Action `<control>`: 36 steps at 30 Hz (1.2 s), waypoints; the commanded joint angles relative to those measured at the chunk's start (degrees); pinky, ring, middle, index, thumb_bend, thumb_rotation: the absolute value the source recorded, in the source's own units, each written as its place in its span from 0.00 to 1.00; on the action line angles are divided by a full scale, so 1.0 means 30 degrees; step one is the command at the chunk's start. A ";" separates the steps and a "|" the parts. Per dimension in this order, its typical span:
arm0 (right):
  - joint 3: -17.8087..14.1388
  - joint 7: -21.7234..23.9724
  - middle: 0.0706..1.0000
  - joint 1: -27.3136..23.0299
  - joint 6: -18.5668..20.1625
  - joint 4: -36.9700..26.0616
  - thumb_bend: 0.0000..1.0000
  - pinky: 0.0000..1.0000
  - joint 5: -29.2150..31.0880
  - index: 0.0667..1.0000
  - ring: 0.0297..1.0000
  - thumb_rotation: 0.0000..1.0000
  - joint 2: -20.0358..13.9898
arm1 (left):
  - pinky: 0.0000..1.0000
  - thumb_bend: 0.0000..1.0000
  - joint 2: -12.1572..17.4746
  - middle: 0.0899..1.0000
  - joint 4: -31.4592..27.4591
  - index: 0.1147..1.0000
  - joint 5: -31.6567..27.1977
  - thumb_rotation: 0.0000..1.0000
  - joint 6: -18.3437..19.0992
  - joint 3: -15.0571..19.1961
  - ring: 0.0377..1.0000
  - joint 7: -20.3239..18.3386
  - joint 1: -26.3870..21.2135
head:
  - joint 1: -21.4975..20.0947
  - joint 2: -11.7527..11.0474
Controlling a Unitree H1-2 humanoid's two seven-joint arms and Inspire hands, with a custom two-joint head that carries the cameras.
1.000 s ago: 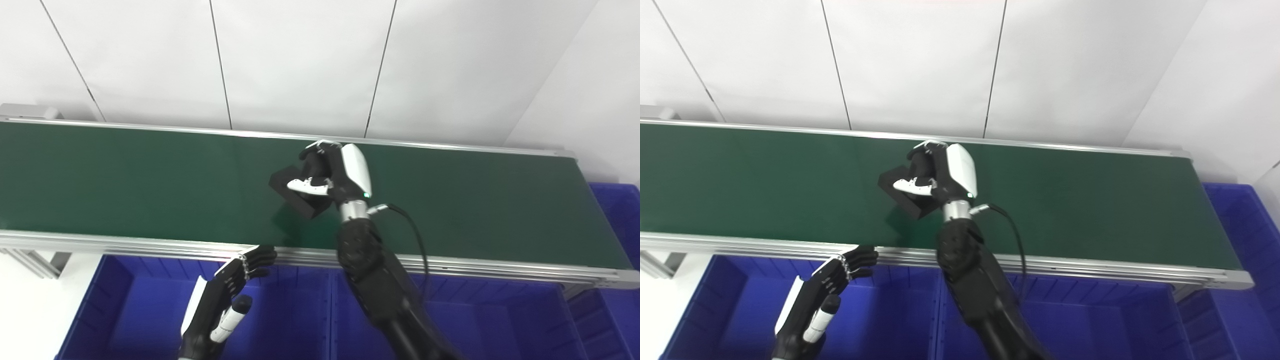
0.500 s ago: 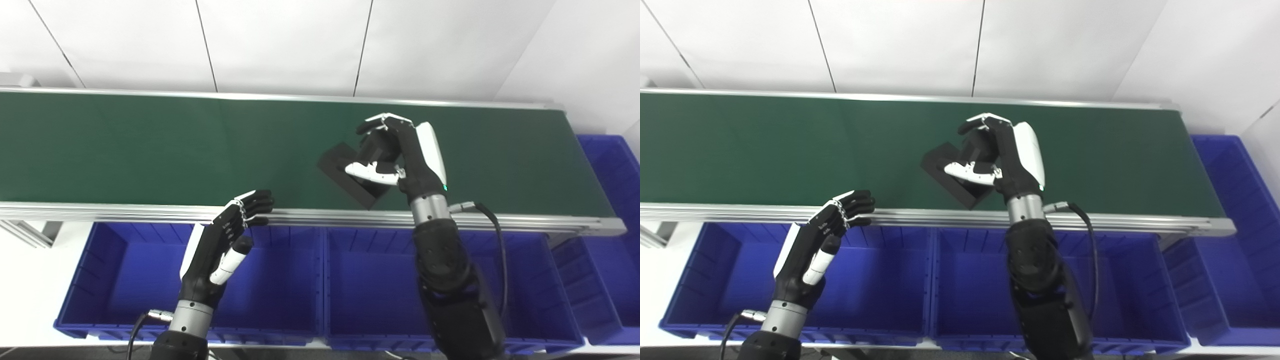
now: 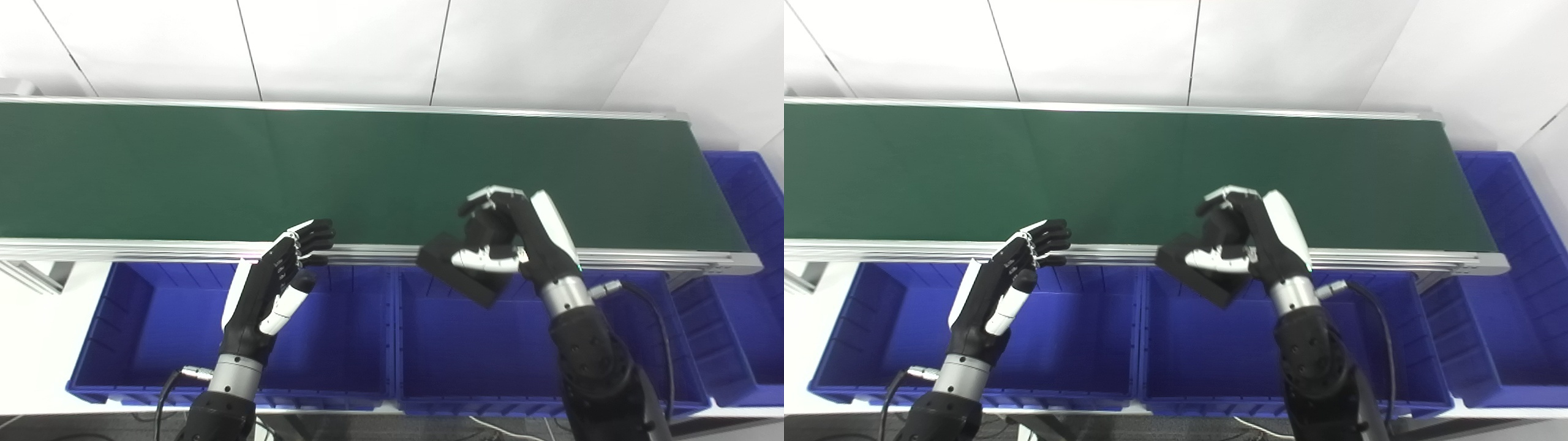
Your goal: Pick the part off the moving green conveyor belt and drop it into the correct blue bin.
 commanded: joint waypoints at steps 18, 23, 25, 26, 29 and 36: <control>0.0722 -0.0805 0.45 0.1137 -0.0011 0.2737 0.51 0.32 -0.3968 0.50 0.36 0.00 0.0434 | 0.73 0.75 0.0488 0.78 0.2001 0.75 -0.0070 0.89 -0.4039 0.0271 0.77 0.0211 0.0970 | 0.0432 -0.2955; 0.0607 -0.1228 0.44 0.1065 -0.0282 0.3226 0.51 0.33 -0.4131 0.50 0.36 0.00 0.0603 | 0.73 0.74 0.0439 0.77 0.2459 0.75 0.0034 0.90 -0.4706 0.0328 0.77 0.0301 0.0973 | 0.0469 -0.3106; 0.0608 -0.1378 0.43 0.1098 -0.0508 0.3319 0.51 0.32 -0.4073 0.51 0.35 0.00 0.0578 | 0.73 0.74 0.0411 0.77 0.2613 0.76 0.0033 0.90 -0.4895 0.0330 0.77 0.0309 0.0950 | 0.0509 -0.3149; 0.0643 -0.1468 0.43 0.1142 -0.0602 0.3342 0.51 0.31 -0.4084 0.51 0.35 0.00 0.0558 | 0.73 0.74 0.0393 0.77 0.2688 0.76 0.0030 0.90 -0.4972 0.0332 0.77 0.0316 0.0953 | 0.0535 -0.3184; 0.0708 -0.1522 0.58 0.1284 -0.0887 0.3251 0.51 0.41 -0.3840 0.48 0.53 0.06 0.0484 | 0.73 0.74 0.0372 0.78 0.2840 0.76 -0.0029 0.89 -0.5138 0.0311 0.77 0.0316 0.0974 | 0.0552 -0.3281; 0.1054 -0.1966 0.92 0.1978 -0.2489 0.2672 0.62 0.93 -0.3646 0.81 0.94 0.07 -0.0076 | 0.73 0.73 0.0304 0.78 0.3024 0.76 -0.0333 0.86 -0.5238 0.0225 0.77 0.0220 0.0993 | 0.0698 -0.3288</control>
